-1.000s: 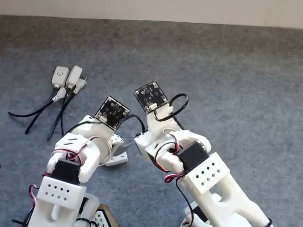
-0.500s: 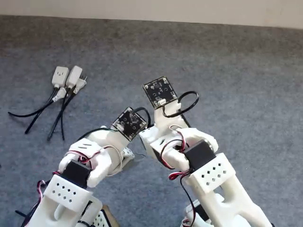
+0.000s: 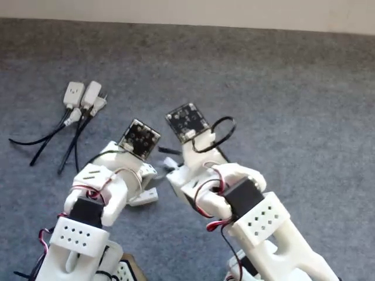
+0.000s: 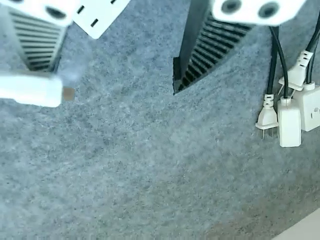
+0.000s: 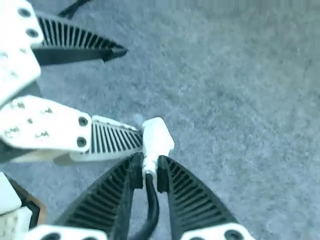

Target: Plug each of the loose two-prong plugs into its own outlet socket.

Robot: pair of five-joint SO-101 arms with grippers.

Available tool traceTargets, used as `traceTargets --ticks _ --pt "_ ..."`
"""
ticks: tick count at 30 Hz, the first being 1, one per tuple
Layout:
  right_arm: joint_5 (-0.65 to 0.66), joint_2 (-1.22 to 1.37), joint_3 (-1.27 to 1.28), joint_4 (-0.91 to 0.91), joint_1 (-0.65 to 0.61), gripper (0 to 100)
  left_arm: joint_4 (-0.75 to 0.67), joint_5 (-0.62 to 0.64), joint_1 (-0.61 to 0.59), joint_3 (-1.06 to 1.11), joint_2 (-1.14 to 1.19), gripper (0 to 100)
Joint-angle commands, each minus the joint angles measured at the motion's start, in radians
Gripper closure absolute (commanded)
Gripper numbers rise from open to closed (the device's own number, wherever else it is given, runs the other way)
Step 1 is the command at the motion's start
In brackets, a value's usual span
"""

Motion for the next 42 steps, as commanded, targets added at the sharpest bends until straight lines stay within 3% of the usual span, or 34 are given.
traceTargets --ticks 1,10,16,20,27,34,42 --pt "0.052 -0.024 -0.044 0.051 -0.015 99.4 -0.034 0.011 -0.022 -0.010 -0.002 66" --pt "0.117 -0.022 -0.042 0.010 0.102 99.4 0.020 0.005 -0.036 -0.012 -0.012 66" --pt "0.129 -0.021 -0.045 0.013 0.113 99.4 0.021 0.008 -0.136 -0.035 -0.005 66" --pt "0.127 0.088 -0.119 0.061 0.110 99.4 0.086 0.037 -0.289 -0.174 0.033 66" --pt "0.018 0.506 -0.579 0.314 0.038 99.4 0.334 0.054 -0.478 -0.638 0.539 66" --pt "-0.187 0.900 -1.027 0.570 -0.050 99.4 0.511 0.028 -0.763 -1.196 1.093 66" --pt "-0.353 1.081 -1.113 0.576 -0.059 99.3 0.624 -0.109 -1.003 -1.698 1.606 66"
